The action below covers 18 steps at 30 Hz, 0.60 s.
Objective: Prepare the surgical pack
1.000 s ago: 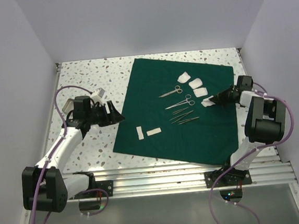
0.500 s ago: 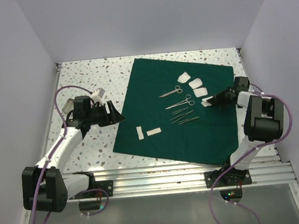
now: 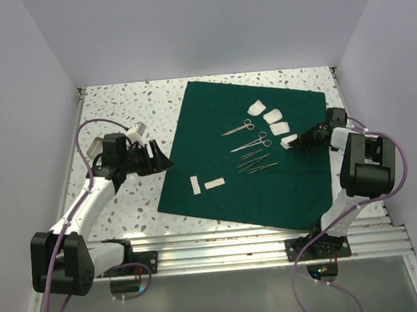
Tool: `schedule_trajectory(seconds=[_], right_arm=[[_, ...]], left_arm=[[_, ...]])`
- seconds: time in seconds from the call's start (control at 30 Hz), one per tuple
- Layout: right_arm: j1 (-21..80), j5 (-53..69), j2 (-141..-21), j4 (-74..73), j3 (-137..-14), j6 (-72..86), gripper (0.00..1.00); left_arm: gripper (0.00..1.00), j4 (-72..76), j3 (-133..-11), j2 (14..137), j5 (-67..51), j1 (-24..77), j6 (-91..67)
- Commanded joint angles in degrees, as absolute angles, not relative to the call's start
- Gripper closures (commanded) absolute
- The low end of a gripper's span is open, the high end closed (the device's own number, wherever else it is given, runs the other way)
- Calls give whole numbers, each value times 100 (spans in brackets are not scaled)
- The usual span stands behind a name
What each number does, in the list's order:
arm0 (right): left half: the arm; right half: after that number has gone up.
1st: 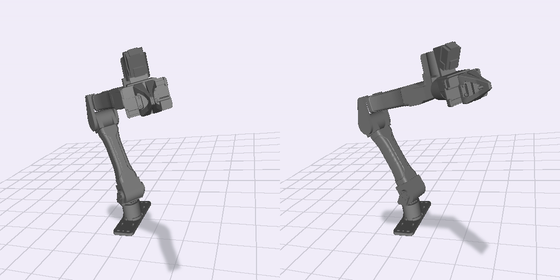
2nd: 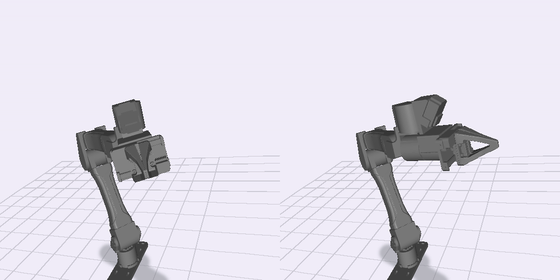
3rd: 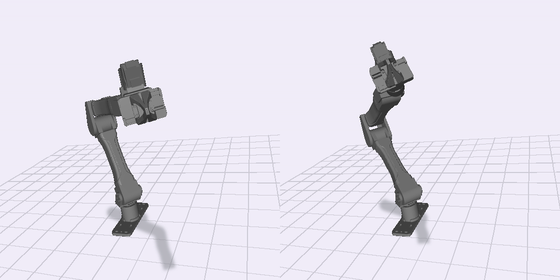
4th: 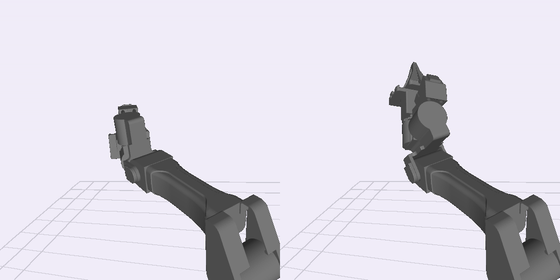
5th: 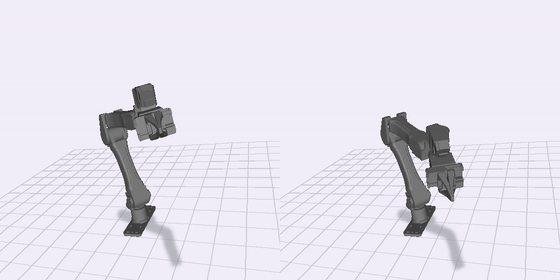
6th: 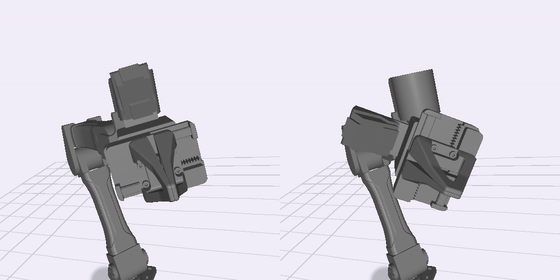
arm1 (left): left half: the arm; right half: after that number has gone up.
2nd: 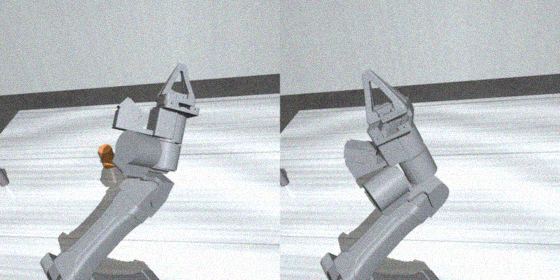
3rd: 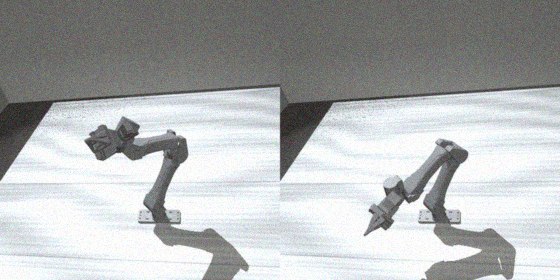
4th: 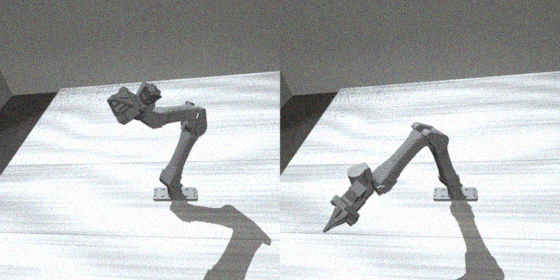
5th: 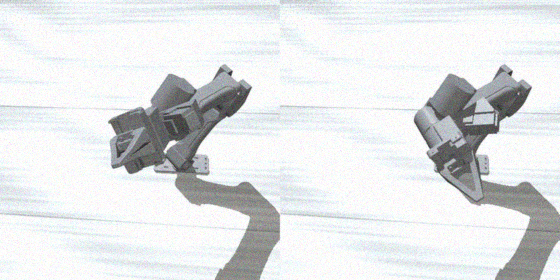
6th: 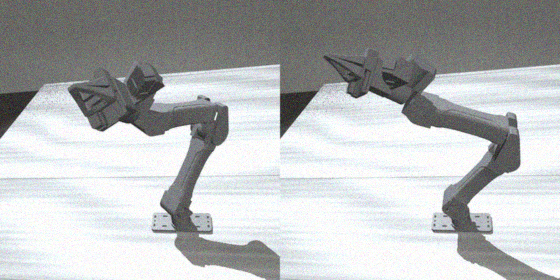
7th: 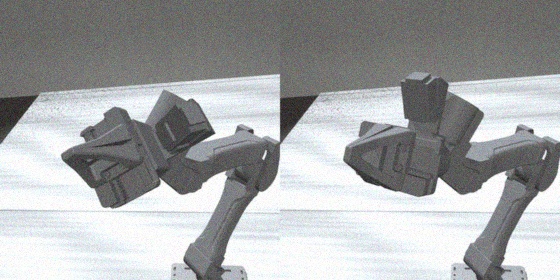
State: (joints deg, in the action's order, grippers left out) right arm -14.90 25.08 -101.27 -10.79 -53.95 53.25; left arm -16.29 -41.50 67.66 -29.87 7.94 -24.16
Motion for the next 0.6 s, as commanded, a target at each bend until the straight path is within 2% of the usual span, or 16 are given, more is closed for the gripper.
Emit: schedule_trajectory(seconds=[0.0, 0.23, 0.27, 0.3, 0.57], right_arm=[[-1477, 2496, -10160, -1256, -5475, 5142, 100], [-1485, 2443, -10151, -1485, -5581, 4975, 100], [-1477, 2452, -10143, -1485, -5572, 4957, 98], [-1477, 2452, -10125, -1494, -5572, 4931, 88], [-1485, 2338, -9879, -1986, -5879, 4597, 79]], left_arm=[[29, -1380, -4254, 6768, -3111, 800, -2276], [29, -1362, -4236, 6776, -3120, 809, -2276], [29, -1354, -4228, 6768, -3120, 809, -2268], [29, -1354, -4236, 6776, -3111, 809, -2276], [29, -1301, -4219, 6803, -3111, 809, -2285]])
